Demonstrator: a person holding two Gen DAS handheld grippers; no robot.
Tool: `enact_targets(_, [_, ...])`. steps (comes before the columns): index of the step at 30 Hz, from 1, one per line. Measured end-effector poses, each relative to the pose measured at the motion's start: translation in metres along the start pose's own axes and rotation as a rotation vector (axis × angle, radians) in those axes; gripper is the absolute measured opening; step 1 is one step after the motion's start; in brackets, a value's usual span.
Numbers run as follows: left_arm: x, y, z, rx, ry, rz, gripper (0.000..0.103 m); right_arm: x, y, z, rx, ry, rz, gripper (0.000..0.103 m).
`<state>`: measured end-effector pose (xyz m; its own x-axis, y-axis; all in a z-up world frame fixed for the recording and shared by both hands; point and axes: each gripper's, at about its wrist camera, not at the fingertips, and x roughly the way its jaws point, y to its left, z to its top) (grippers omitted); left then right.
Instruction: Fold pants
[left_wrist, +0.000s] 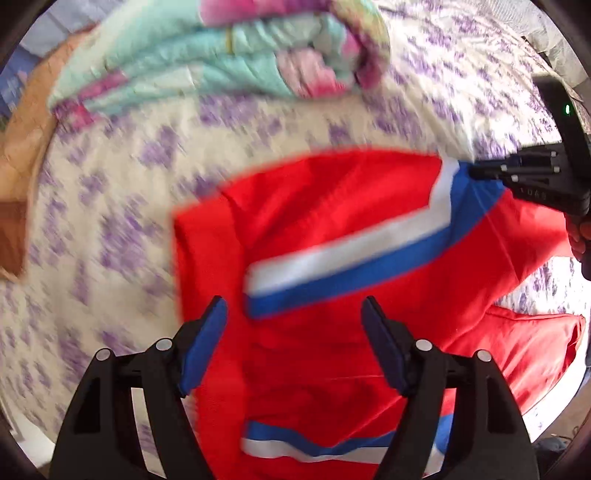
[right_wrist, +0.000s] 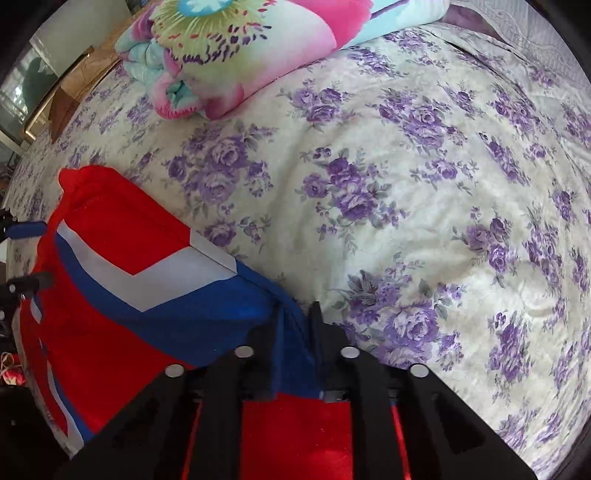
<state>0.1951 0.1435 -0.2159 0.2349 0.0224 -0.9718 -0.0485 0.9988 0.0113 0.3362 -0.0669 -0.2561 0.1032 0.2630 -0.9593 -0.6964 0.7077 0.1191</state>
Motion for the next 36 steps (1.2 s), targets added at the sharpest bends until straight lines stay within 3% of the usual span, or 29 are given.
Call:
enact_targets(4, [-0.02, 0.026, 0.039, 0.098, -0.043, 0.067, 0.079, -0.01, 0.01, -0.005, 0.034, -0.021, -0.019, 0.008])
enact_targets(6, [-0.019, 0.035, 0.065, 0.181, -0.042, 0.05, 0.083, -0.018, 0.018, -0.012, 0.037, -0.037, -0.016, 0.008])
enact_targets(7, [-0.017, 0.043, 0.083, 0.212, -0.029, 0.023, 0.083, -0.023, 0.02, -0.014, 0.038, -0.044, -0.015, 0.007])
enact_targets(11, [0.012, 0.045, 0.102, 0.313, 0.105, -0.158, 0.083, -0.035, 0.022, -0.017, 0.046, -0.064, -0.007, 0.007])
enact_targets(15, [0.037, 0.031, 0.103, 0.401, 0.156, -0.218, 0.081, -0.048, 0.025, -0.02, 0.046, -0.077, -0.013, 0.008])
enact_targets(16, [0.043, 0.029, 0.102, 0.41, 0.174, -0.235, 0.078, -0.048, 0.025, -0.021, 0.048, -0.077, -0.016, 0.008])
enact_targets(18, [0.059, 0.023, 0.095, 0.415, 0.235, -0.272, 0.035, -0.049, 0.027, -0.02, 0.051, -0.075, -0.023, 0.008])
enact_targets(21, [0.059, 0.013, 0.085, 0.471, 0.202, -0.238, 0.019, -0.041, 0.026, -0.018, 0.045, -0.069, -0.034, 0.008])
enact_targets(26, [0.04, 0.01, 0.068, 0.493, 0.118, -0.181, 0.017, -0.034, 0.022, -0.015, 0.026, -0.035, -0.008, 0.015])
enact_targets(29, [0.028, 0.013, 0.06, 0.478, 0.083, -0.171, 0.017, -0.032, 0.022, -0.011, -0.04, -0.035, 0.033, 0.052])
enact_targets(32, [0.015, 0.014, 0.054, 0.485, 0.053, -0.168, 0.017, -0.023, 0.024, 0.0, -0.132, -0.002, 0.046, 0.053])
enact_targets(36, [-0.004, 0.022, 0.044, 0.491, 0.027, -0.183, 0.017, 0.001, 0.021, 0.009, -0.212, 0.124, 0.027, 0.053])
